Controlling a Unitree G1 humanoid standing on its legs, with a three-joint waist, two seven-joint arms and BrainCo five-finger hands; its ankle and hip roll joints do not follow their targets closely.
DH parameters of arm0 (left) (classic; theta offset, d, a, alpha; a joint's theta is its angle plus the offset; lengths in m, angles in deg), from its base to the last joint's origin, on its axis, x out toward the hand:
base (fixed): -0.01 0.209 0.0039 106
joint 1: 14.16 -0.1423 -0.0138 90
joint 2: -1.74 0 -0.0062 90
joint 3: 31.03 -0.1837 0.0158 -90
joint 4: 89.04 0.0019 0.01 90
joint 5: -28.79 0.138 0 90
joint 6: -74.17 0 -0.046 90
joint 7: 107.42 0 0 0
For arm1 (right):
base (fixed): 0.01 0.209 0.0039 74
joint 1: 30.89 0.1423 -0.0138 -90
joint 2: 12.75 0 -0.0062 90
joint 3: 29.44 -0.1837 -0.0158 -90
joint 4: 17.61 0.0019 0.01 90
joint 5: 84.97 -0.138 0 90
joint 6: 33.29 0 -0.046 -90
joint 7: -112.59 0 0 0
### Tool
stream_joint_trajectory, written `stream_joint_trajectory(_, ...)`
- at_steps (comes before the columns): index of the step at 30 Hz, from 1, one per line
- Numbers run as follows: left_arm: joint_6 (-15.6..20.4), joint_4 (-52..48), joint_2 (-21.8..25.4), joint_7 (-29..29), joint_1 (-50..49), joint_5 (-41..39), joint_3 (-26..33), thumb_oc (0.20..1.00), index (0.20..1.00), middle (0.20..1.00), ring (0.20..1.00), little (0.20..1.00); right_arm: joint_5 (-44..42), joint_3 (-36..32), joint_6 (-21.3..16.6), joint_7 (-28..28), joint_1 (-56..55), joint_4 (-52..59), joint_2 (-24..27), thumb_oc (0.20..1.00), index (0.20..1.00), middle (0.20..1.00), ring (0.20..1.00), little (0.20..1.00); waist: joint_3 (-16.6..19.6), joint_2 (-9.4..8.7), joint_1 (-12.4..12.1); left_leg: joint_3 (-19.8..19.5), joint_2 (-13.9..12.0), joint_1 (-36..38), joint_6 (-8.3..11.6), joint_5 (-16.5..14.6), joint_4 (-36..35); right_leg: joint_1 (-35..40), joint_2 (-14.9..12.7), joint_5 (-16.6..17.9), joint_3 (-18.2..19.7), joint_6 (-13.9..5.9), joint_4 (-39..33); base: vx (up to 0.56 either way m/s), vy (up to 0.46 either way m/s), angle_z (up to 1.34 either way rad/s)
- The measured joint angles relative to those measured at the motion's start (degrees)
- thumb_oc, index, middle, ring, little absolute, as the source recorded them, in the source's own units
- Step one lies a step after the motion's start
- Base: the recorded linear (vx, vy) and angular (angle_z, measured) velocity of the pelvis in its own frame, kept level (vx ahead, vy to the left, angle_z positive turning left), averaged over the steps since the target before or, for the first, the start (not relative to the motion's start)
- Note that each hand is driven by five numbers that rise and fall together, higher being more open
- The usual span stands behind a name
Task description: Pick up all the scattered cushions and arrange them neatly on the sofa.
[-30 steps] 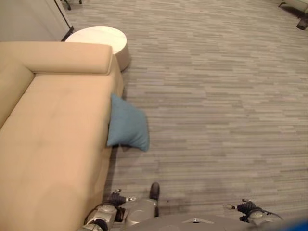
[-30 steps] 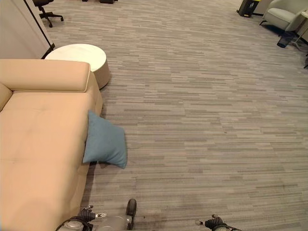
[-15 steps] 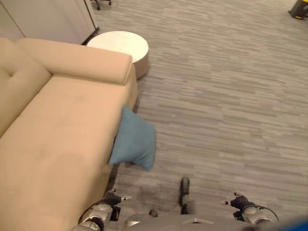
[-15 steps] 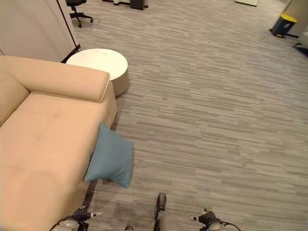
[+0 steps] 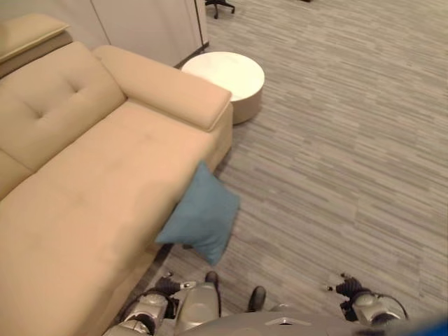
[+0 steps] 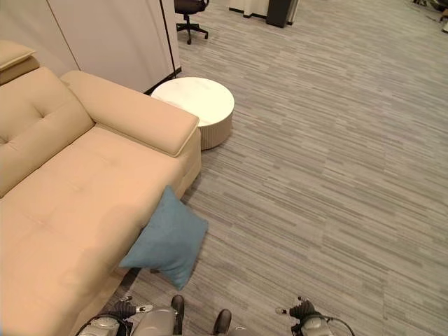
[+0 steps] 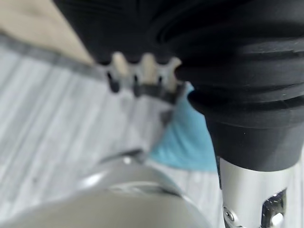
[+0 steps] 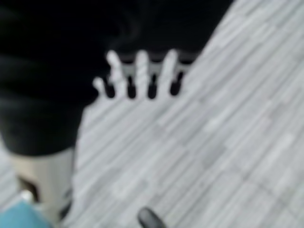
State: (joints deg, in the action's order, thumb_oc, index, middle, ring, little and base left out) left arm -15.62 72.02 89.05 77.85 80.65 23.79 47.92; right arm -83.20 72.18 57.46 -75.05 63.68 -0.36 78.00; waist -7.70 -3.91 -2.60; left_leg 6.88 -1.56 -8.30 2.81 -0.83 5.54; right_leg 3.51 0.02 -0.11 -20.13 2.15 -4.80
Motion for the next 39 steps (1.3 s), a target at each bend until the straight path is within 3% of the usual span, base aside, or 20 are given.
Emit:
stream_joint_trajectory(1,-0.04,0.13,-0.03,0.05,-1.14,-0.01,0.03,1.000,1.000,1.000,1.000,1.000,0.06,0.09,0.16,0.15,0.04,-1.01,-0.32,1.000,1.000,1.000,1.000,1.000,0.33,0.64,-0.02,-1.99,0.25,2.07,-2.95,3.81,-2.39,0.48,0.49,-0.52,1.18,-0.74,0.38,0.09,0.059,-0.42)
stream_joint_trajectory(4,-0.01,-0.04,0.17,0.03,-1.44,-0.09,0.03,1.000,1.000,1.000,1.000,1.000,0.18,0.15,0.28,0.31,-0.48,-0.83,-0.45,1.000,1.000,1.000,1.000,1.000,0.42,0.69,0.28,-1.30,1.74,4.83,-4.55,3.45,-5.66,-0.56,-2.02,-3.36,1.88,-3.21,6.06,0.14,0.081,-0.14)
stream_joint_trajectory(7,0.07,-0.06,1.38,0.08,0.94,-0.11,0.20,1.000,1.000,1.000,1.000,1.000,0.63,0.88,0.08,0.52,0.20,1.32,-0.62,1.000,1.000,1.000,1.000,1.000,0.00,1.79,0.27,-4.36,2.18,9.43,-6.40,3.58,-9.48,-8.96,-5.51,-9.05,3.81,-8.73,28.46,0.21,-0.006,0.51)
stream_joint_trajectory(10,0.22,-0.04,2.87,0.10,1.93,-0.11,-0.08,1.000,1.000,1.000,1.000,1.000,0.68,2.18,-0.06,0.68,0.94,2.20,-1.06,1.000,1.000,1.000,1.000,1.000,1.38,-0.16,-0.34,-7.69,3.84,9.86,-6.91,3.85,-10.27,-11.67,-6.92,-8.52,8.85,-8.35,22.00,0.15,-0.107,0.72)
stream_joint_trajectory(12,0.01,0.23,2.56,0.09,0.33,-0.10,-0.09,1.000,1.000,1.000,1.000,1.000,0.85,2.93,-0.13,0.70,3.55,2.20,-1.05,1.000,1.000,1.000,1.000,1.000,1.18,0.91,-0.69,-11.16,3.42,10.86,-6.87,2.93,-10.52,-11.56,-8.03,-2.56,11.94,-9.57,10.50,0.20,-0.171,0.90)
stream_joint_trajectory(13,0.11,0.16,1.65,0.08,0.16,-0.10,-0.10,1.000,1.000,1.000,1.000,1.000,1.87,4.40,0.16,0.79,3.68,1.33,-1.05,1.000,1.000,1.000,1.000,1.000,1.10,2.40,-0.84,-15.41,2.41,11.56,-5.75,2.24,-10.24,-10.86,-7.37,1.64,18.95,-10.72,3.08,0.15,-0.259,1.27)
stream_joint_trajectory(15,0.25,0.10,1.72,0.06,-0.98,-0.11,0.35,1.000,1.000,1.000,1.000,1.000,1.95,5.60,0.12,0.85,3.61,0.96,-1.33,1.000,1.000,1.000,1.000,1.000,1.46,0.89,-1.02,-20.44,2.81,12.40,-3.48,0.67,-9.19,-8.55,-8.48,5.72,22.29,-10.59,0.35,0.11,-0.361,1.72)
stream_joint_trajectory(18,0.46,0.08,1.19,0.06,-4.77,-0.57,1.52,1.000,1.000,1.000,1.000,1.000,1.95,4.85,-0.05,0.75,4.01,3.85,-1.55,1.000,1.000,1.000,1.000,1.000,3.50,2.95,-2.79,-21.64,-2.45,10.05,0.89,-0.09,-5.23,-4.47,-3.03,5.82,15.48,-5.29,-0.52,-0.02,-0.467,1.53)
stream_joint_trajectory(20,0.46,0.29,1.04,0.06,-2.51,-0.62,1.40,1.000,1.000,1.000,1.000,1.000,1.94,4.60,-0.39,0.75,3.92,5.47,-1.25,1.000,1.000,1.000,1.000,1.000,2.68,1.41,-3.10,-23.35,-2.51,3.92,4.85,3.91,-1.14,-5.20,-1.63,4.17,10.82,-3.24,-0.52,-0.09,-0.345,1.82)
stream_joint_trajectory(21,0.41,-0.01,1.16,0.03,-0.22,-0.73,0.69,1.000,1.000,1.000,1.000,1.000,1.82,4.56,-0.51,0.68,3.77,5.52,-1.11,1.000,1.000,1.000,1.000,1.000,1.02,-0.69,-3.04,-20.54,-2.22,0.89,5.51,7.56,-0.13,-5.34,-2.10,3.79,6.27,0.21,-0.58,-0.08,-0.188,1.82)
stream_joint_trajectory(25,-0.05,0.04,1.38,-0.10,-0.18,-2.32,0.23,1.000,1.000,1.000,1.000,1.000,1.74,4.04,-1.22,0.52,4.17,5.50,-0.05,1.000,1.000,1.000,1.000,1.000,-0.51,-3.13,-0.16,6.81,-5.50,-0.64,2.64,5.93,4.11,-4.85,-1.47,1.97,-0.91,1.61,-0.89,-0.01,-0.121,1.04)
stream_joint_trajectory(26,0.00,-0.01,1.76,-0.15,0.22,-2.14,0.10,1.000,1.000,1.000,1.000,1.000,1.73,3.62,-1.14,0.50,4.14,5.42,-0.15,1.000,1.000,1.000,1.000,1.000,-0.77,-3.08,0.25,10.23,-5.15,-0.38,2.74,5.01,4.73,-4.96,-1.47,1.72,-2.01,1.26,-0.89,0.04,-0.026,0.85)
stream_joint_trajectory(27,0.05,-0.10,2.10,-0.15,0.57,-2.16,0.16,1.000,1.000,1.000,1.000,1.000,1.72,2.85,-1.04,0.48,3.78,5.08,-0.46,1.000,1.000,1.000,1.000,1.000,-1.30,-3.90,0.43,11.31,-3.73,0.18,2.94,3.64,4.69,-5.42,-1.54,0.65,-1.90,-0.86,-0.91,0.11,0.002,0.49)
stream_joint_trajectory(28,0.10,-0.10,0.44,-0.13,0.50,-2.18,0.34,1.000,1.000,1.000,1.000,1.000,1.71,2.68,-0.96,0.74,4.32,1.84,-0.01,1.000,1.000,1.000,1.000,1.000,-1.48,0.92,-0.03,6.73,-6.26,0.81,2.20,1.44,1.05,-8.94,1.50,-4.41,-2.57,-2.54,8.49,0.09,0.010,0.25)
stream_joint_trajectory(29,0.07,-0.12,0.05,-0.33,0.29,-2.18,0.09,1.000,1.000,1.000,1.000,1.000,1.69,2.22,-0.38,0.74,4.02,1.40,0.80,1.000,1.000,1.000,1.000,1.000,-1.44,3.38,-0.13,5.40,-8.80,1.25,1.93,0.38,-0.81,-12.25,0.19,-7.80,-1.28,-0.03,22.51,0.15,0.039,0.43)
stream_joint_trajectory(30,0.14,-0.19,1.78,-0.39,0.92,-2.17,0.21,1.000,1.000,1.000,1.000,1.000,1.66,2.06,0.13,0.71,3.18,1.39,-1.08,1.000,1.000,1.000,1.000,1.000,-1.96,-1.57,0.52,6.51,-5.19,1.39,1.90,0.38,-0.88,-11.58,-2.69,-14.45,3.39,-0.85,21.85,0.18,0.061,0.72)
stream_joint_trajectory(34,-0.25,0.24,2.43,-0.38,-2.04,-2.28,0.53,1.000,1.000,1.000,1.000,1.000,1.70,1.74,-0.08,0.76,3.53,1.44,-1.71,1.000,1.000,1.000,1.000,1.000,-0.38,-2.08,-1.20,2.27,-1.30,5.23,0.82,0.61,-5.31,-8.05,0.41,-7.49,5.10,-1.39,10.99,0.16,0.087,-0.05)
stream_joint_trajectory(36,-0.47,0.13,2.99,-0.30,-1.81,-2.33,1.61,1.000,1.000,1.000,1.000,1.000,1.79,2.08,-0.01,0.79,3.80,1.58,-1.61,1.000,1.000,1.000,1.000,1.000,-0.51,-1.77,-2.16,0.41,0.14,6.71,-3.68,0.48,-6.67,-7.99,1.17,-6.90,4.90,-1.60,11.02,0.12,0.096,-0.02)
stream_joint_trajectory(38,-0.63,0.14,3.02,-0.27,-1.25,-2.38,2.12,1.000,1.000,1.000,1.000,1.000,1.79,2.08,-0.25,0.83,3.66,2.02,-1.59,1.000,1.000,1.000,1.000,1.000,-0.94,-1.58,-2.74,0.43,0.99,8.15,-4.22,0.76,-7.53,-8.51,-0.07,-7.78,3.58,-3.98,15.39,0.17,0.085,0.03)
stream_joint_trajectory(39,-0.63,0.17,2.97,-0.16,-0.07,-2.39,2.11,1.000,1.000,1.000,1.000,1.000,1.79,2.64,-0.35,0.77,4.18,2.32,-1.34,1.000,1.000,1.000,1.000,1.000,-2.24,-0.53,-2.42,-1.02,0.13,8.40,-4.37,0.13,-6.77,-12.60,-2.03,-7.62,2.90,-5.27,27.03,0.24,0.055,0.61)
